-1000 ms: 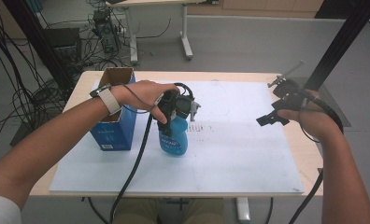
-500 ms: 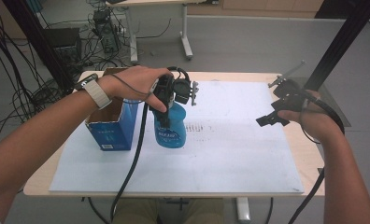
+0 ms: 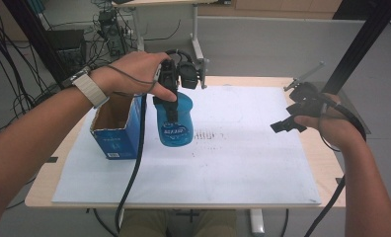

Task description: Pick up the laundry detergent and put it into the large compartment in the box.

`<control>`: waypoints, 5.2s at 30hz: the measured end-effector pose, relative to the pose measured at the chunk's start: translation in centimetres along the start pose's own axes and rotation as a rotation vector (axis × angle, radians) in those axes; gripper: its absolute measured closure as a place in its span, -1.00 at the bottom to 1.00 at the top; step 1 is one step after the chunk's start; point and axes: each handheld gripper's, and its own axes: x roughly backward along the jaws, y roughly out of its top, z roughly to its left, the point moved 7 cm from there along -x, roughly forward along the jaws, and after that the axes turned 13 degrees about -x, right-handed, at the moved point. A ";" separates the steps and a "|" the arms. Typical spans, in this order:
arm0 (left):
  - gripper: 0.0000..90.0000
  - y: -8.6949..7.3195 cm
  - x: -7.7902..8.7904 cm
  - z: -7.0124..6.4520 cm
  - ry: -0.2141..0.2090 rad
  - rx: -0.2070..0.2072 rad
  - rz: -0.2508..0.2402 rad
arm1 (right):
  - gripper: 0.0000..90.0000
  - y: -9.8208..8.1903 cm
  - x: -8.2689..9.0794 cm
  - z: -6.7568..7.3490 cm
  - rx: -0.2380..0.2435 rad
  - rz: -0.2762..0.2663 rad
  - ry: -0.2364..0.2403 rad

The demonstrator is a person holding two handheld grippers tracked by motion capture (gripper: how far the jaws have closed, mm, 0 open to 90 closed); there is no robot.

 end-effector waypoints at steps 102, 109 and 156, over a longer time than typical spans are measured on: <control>-0.14 -14.2 13.0 2.2 -0.068 1.181 -0.028 | -0.77 1.6 0.4 -0.1 0.074 -0.055 0.038; -0.15 -15.0 12.3 2.7 -0.063 1.224 -0.006 | -0.77 1.4 0.3 -0.2 0.070 -0.053 0.040; -0.15 -18.9 7.2 5.3 -0.055 1.364 -0.007 | -0.77 1.7 -2.0 -1.3 0.055 -0.034 0.069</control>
